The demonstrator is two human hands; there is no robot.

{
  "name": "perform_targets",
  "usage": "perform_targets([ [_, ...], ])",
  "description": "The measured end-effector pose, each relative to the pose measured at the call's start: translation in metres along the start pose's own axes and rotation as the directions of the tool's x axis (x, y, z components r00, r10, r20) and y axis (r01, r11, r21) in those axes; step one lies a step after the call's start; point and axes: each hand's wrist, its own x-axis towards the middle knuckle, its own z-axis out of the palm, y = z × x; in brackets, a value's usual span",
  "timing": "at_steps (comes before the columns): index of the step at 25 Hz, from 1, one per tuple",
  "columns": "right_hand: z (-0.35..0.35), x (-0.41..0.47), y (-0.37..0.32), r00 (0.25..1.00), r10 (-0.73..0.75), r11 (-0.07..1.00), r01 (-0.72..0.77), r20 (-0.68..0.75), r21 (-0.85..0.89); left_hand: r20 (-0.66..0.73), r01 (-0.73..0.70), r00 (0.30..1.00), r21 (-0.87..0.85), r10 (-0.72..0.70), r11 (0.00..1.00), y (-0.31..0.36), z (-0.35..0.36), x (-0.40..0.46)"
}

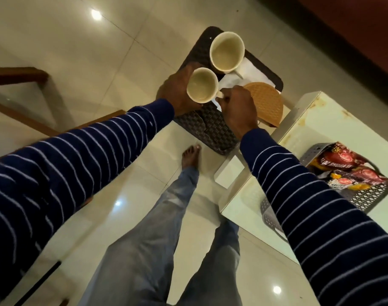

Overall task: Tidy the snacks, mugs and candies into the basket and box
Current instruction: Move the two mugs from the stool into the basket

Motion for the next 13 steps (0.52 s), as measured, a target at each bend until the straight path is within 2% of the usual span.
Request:
perform_targets([
  [3,-0.008,-0.024,-0.003,0.998,-0.058,0.998,0.059,-0.036,0.026,-0.137,-0.11,0.984,0.012,0.111,0.994,0.007,-0.009,-0.024],
  [6,-0.019,-0.07,-0.009,0.997,-0.045,0.98,0.058,-0.07,0.189,-0.222,-0.227,0.949,0.007,0.223,0.974,0.018,-0.013,-0.058],
  [9,-0.033,-0.135,0.015,0.991,-0.008,0.963,0.043,-0.131,0.267,-0.188,-0.267,0.946,0.0,0.263,0.964,0.05,0.009,-0.098],
  [13,-0.051,-0.243,0.092,0.979,0.156,0.95,-0.112,-0.131,0.292,-0.012,-0.362,0.932,0.059,0.363,0.93,0.116,0.082,-0.155],
])
